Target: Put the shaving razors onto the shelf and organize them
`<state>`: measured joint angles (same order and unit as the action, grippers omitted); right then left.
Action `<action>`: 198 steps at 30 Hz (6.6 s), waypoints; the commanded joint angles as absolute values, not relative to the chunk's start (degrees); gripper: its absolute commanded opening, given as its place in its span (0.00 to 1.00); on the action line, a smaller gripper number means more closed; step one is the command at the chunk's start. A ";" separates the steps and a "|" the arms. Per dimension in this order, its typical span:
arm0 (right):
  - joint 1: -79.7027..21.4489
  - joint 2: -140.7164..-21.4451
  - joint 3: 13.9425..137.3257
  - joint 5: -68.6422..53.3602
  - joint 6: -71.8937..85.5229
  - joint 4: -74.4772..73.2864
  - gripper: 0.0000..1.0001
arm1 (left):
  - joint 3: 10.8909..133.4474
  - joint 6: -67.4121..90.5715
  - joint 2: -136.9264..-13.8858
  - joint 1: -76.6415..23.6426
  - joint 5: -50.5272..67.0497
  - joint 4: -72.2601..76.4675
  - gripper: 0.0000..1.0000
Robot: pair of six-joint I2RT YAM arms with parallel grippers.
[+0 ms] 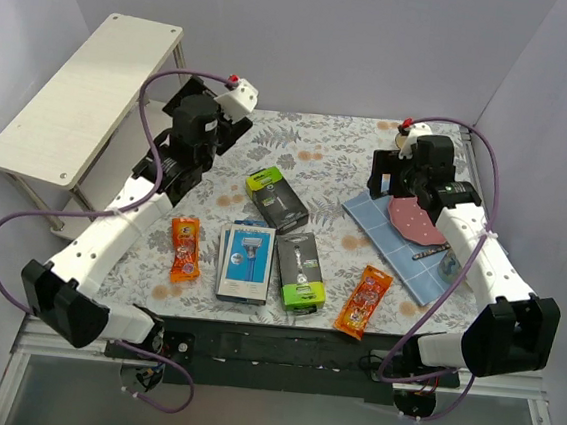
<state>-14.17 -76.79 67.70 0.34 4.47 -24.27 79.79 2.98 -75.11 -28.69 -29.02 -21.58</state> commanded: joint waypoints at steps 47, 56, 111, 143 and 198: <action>-12.31 -79.63 66.62 -22.06 -6.68 -23.73 0.98 | 101.34 -34.98 -112.94 -12.31 -50.01 13.53 0.97; -11.60 -79.89 65.83 -22.94 -6.50 -23.03 0.98 | 110.65 -40.07 -121.54 -12.22 -50.54 16.17 0.82; -5.80 -79.37 61.17 -25.75 -3.25 -19.16 0.98 | 87.44 -35.50 -111.53 -39.90 -2.99 50.17 0.00; -18.10 -110.82 91.04 -25.32 -8.44 14.50 0.97 | 43.08 12.92 -35.26 -33.07 -38.75 0.26 0.98; -9.67 -99.93 80.25 -27.42 -12.92 6.59 0.13 | 40.86 14.41 -87.17 -7.47 -26.01 43.77 0.73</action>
<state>-9.43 -103.44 81.60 -23.33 -11.81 7.68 35.46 15.40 -83.24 -8.03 -28.27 36.12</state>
